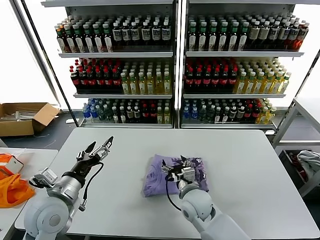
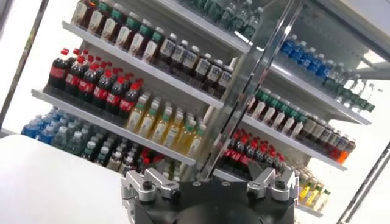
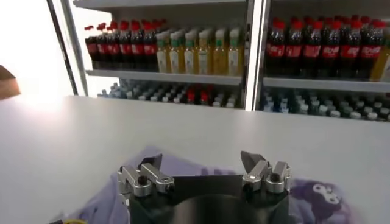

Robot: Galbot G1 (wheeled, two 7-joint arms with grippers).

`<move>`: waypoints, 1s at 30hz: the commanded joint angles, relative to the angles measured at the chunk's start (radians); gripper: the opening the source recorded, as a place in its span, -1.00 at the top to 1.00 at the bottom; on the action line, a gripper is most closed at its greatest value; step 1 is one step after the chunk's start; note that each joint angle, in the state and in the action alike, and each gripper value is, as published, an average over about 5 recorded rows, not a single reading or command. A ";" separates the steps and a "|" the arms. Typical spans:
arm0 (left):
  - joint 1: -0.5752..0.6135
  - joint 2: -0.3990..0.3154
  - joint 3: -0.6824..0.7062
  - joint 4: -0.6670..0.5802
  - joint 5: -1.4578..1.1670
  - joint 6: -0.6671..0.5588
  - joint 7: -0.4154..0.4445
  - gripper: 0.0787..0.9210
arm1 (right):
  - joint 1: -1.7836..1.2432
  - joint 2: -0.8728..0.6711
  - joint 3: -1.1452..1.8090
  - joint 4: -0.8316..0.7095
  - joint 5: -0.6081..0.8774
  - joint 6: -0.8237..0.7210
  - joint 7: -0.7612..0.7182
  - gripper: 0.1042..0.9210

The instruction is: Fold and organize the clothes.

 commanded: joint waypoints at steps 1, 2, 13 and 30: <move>0.003 -0.006 0.001 0.011 0.005 -0.001 0.004 -0.77 | 0.002 0.078 -0.061 -0.130 -0.085 0.015 0.037 -0.76; 0.005 -0.005 0.001 0.010 0.005 -0.001 0.006 -0.77 | 0.003 0.075 -0.060 -0.118 -0.088 0.017 0.032 -0.76; 0.023 0.003 -0.028 0.007 0.005 -0.004 0.024 -0.77 | -0.065 -0.081 0.049 0.170 -0.132 0.209 -0.066 -0.76; 0.193 -0.047 -0.179 -0.024 0.228 -0.054 0.228 -0.77 | -0.649 -0.090 0.741 0.452 -0.041 0.360 -0.322 -0.76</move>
